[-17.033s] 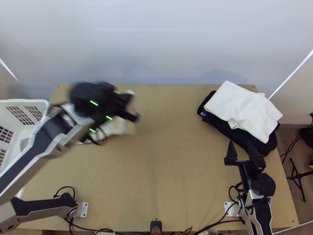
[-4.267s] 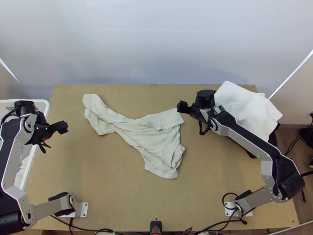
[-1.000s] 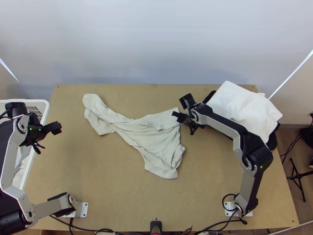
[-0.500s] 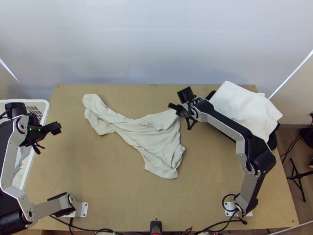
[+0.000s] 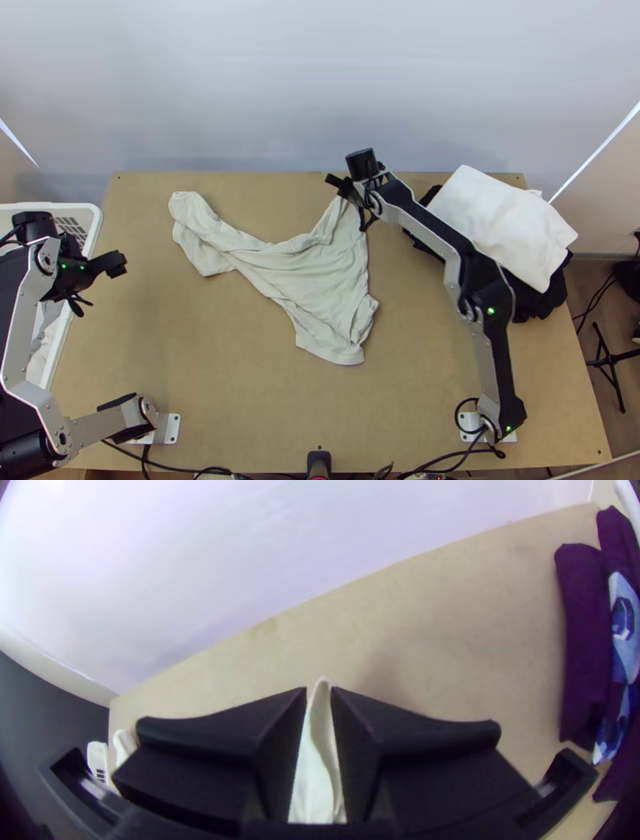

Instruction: Fold the t-shirt

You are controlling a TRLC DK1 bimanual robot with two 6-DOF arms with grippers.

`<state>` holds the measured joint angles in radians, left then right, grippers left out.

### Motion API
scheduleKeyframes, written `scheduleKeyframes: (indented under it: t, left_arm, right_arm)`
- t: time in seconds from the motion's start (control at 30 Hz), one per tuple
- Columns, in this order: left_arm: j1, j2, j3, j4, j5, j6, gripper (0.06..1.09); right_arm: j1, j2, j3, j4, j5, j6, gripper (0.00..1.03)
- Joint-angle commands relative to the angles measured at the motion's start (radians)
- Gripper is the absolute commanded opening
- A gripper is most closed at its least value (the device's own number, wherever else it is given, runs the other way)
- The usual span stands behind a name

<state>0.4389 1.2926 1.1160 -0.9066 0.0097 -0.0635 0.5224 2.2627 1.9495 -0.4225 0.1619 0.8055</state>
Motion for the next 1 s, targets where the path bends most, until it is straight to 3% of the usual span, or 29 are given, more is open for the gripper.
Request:
scheduleKeyframes:
  t: [0.0,0.07,0.2,0.33,0.43,0.9,0.97]
  left_arm:
    - [0.001,-0.009,-0.018,0.0,-0.001,0.001,1.05]
    - [0.008,-0.009,-0.028,0.0,-0.001,0.004,1.05]
    - [0.012,-0.009,-0.054,0.011,-0.001,0.005,1.05]
    - [-0.011,-0.006,-0.053,0.018,0.009,-0.013,1.05]
    - [-0.054,-0.001,-0.036,0.017,0.009,-0.042,1.05]
    - [-0.034,-0.007,-0.007,-0.003,0.007,-0.027,1.05]
    - [-0.034,-0.007,-0.007,-0.005,0.007,-0.027,1.05]
  right_arm:
    - [-0.019,0.046,0.083,-0.064,0.008,-0.095,0.46]
    - [-0.025,-0.045,-0.001,-0.116,0.008,-0.097,0.46]
    - [-0.035,-0.232,-0.244,-0.078,0.005,-0.118,0.47]
    - [-0.035,-0.299,-0.359,-0.107,-0.061,-0.123,0.46]
    - [-0.027,-0.279,-0.383,-0.133,-0.068,-0.123,0.4]
    - [0.051,-0.209,-0.376,-0.252,-0.016,-0.275,0.39]
    - [0.048,-0.2,-0.371,-0.257,-0.012,-0.285,0.35]
